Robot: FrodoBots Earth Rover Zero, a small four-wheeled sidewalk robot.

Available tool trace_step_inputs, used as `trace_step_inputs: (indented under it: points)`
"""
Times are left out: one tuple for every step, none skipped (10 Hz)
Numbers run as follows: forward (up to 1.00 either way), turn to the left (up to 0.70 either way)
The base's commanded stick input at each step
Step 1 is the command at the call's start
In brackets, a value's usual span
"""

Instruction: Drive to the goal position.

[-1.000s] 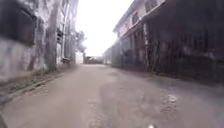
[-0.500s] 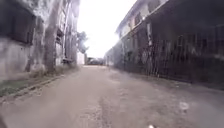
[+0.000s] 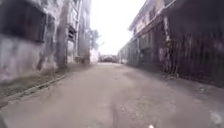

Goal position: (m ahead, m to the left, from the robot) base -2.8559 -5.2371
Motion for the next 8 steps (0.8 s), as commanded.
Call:
trace_step_inputs:
  points:
    - [0.5, 0.0]
    - [0.5, 0.0]
    - [0.5, 0.0]
    - [0.5, 0.0]
    - [0.5, 0.0]
    - [0.5, 0.0]
    - [0.5, 0.0]
    - [0.5, 0.0]
